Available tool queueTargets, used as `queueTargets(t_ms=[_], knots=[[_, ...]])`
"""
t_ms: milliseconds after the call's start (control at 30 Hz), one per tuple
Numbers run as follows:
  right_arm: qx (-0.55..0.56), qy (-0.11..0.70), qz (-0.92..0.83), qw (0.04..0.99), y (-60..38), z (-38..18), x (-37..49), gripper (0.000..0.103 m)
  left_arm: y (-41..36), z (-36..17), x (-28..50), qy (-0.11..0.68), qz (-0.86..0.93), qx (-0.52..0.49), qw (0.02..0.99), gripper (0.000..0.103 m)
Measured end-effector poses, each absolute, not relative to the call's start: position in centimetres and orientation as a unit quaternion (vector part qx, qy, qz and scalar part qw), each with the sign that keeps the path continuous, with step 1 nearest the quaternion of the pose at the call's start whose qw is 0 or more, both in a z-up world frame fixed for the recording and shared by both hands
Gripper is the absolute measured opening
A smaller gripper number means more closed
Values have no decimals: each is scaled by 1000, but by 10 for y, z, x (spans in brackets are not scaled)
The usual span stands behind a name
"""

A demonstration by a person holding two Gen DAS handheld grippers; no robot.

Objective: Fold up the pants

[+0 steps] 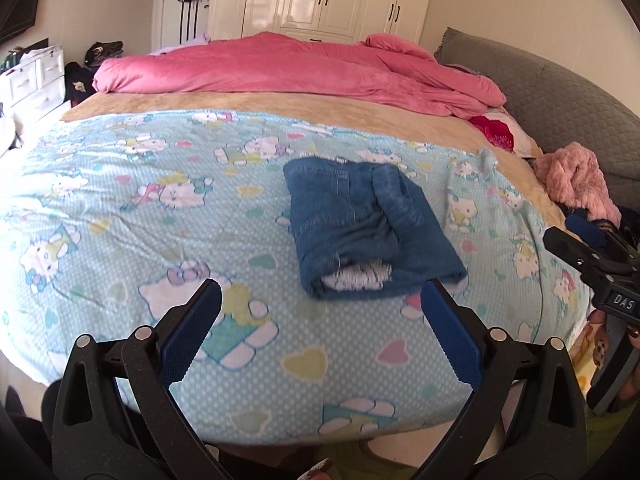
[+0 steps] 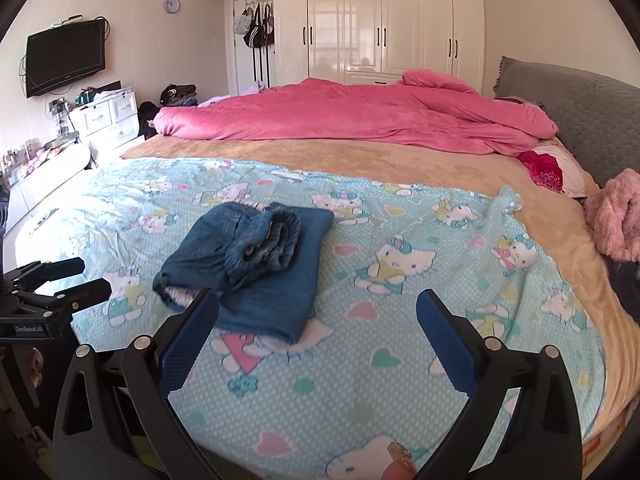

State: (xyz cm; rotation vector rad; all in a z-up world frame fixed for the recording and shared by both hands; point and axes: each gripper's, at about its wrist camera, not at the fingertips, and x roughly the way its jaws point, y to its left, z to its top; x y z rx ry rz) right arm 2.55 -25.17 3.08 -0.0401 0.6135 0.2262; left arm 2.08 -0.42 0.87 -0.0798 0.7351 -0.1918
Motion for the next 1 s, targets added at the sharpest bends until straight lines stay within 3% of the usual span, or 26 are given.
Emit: queueTargets(t_ms=[467, 1000], knots=[[-13, 357, 83, 930, -247, -20, 1, 99, -2, -16, -2, 390, -83, -32, 916, 94], [-22, 352, 85, 932, -244, -17, 3, 99, 2, -19, 0, 390, -70, -37, 917, 94]])
